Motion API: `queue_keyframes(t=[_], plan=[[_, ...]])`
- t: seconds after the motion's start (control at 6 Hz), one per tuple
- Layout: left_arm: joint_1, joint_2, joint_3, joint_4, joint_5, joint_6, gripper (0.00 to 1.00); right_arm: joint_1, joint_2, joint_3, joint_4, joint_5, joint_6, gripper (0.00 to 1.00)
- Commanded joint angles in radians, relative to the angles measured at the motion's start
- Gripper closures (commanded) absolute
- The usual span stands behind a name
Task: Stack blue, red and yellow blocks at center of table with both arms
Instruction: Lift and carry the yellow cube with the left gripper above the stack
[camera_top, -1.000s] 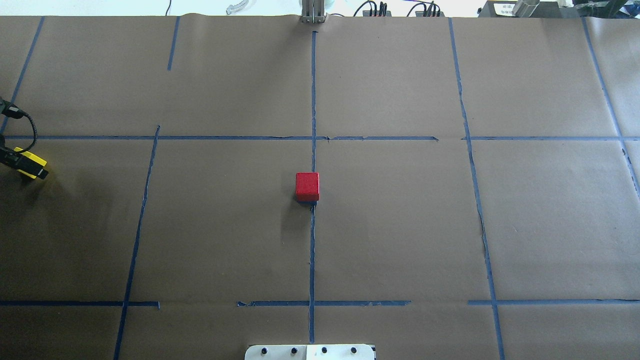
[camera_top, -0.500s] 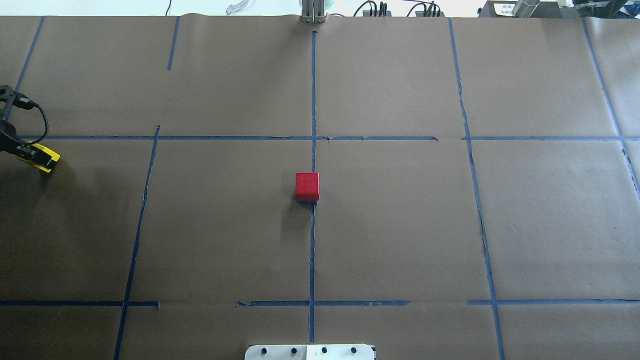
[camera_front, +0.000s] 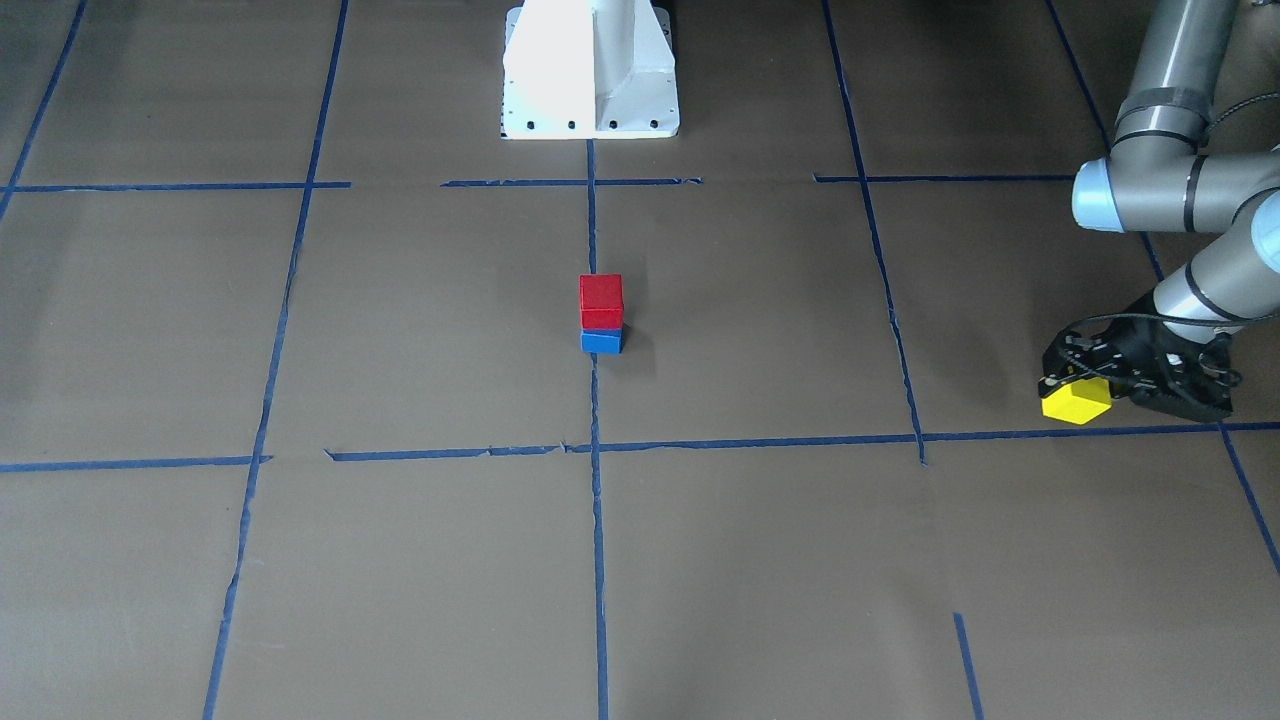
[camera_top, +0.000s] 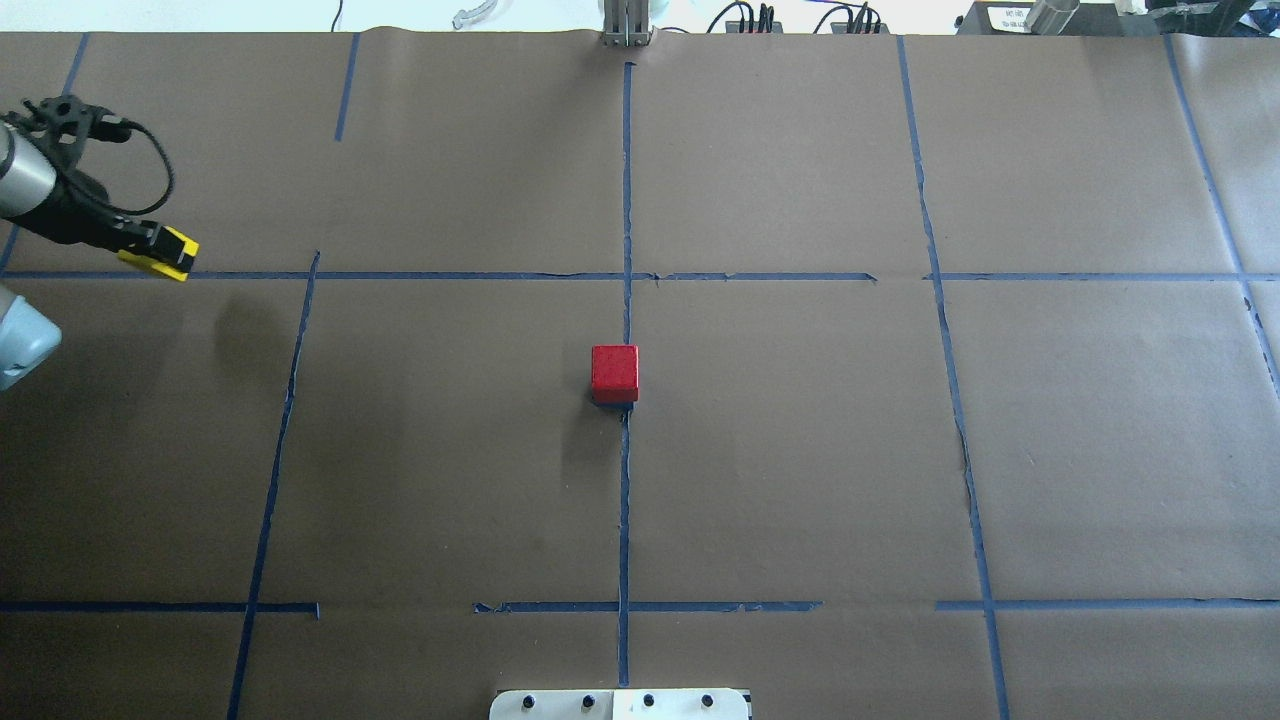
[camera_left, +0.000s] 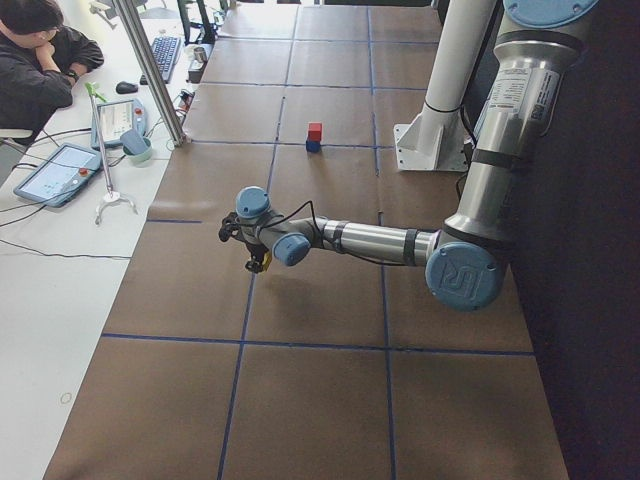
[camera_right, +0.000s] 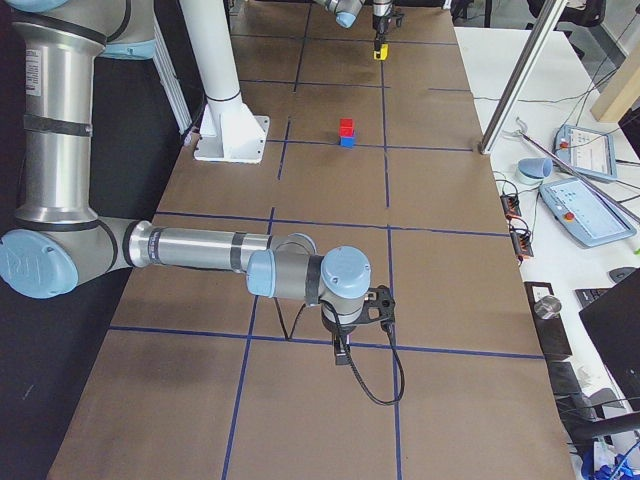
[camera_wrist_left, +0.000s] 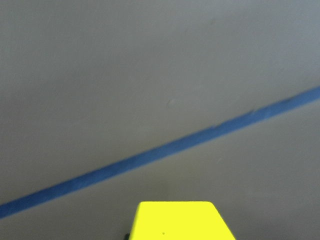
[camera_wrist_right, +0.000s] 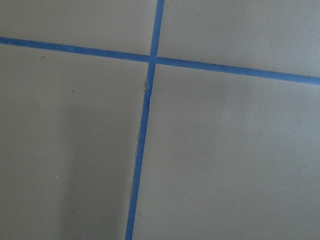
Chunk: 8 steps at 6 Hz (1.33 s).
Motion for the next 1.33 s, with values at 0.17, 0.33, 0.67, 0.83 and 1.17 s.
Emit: queue_keyframes(t=[0.17,0.33,0.67,0.83,1.17], plan=[[0.134,-0.243,-0.12,0.322,0.018,-0.27,0.92,0.0,0.0,0.002,0.001,0.001,0.002,0.0],[0.221,-0.308,-0.234,0.476,0.094,-0.374,0.92,0.0,0.0,0.003,0.001,0.003,0.003,0.0],[0.412,-0.508,-0.256,0.693,0.275,-0.554,0.92,0.0,0.0,0.003,0.001,0.003,0.002,0.0],[0.477,-0.57,-0.238,0.737,0.347,-0.574,0.92,0.0,0.0,0.002,-0.001,0.003,0.0,0.0],[0.501,-0.629,-0.181,0.735,0.352,-0.605,0.92,0.0,0.0,0.0,-0.001,0.003,0.0,0.0]])
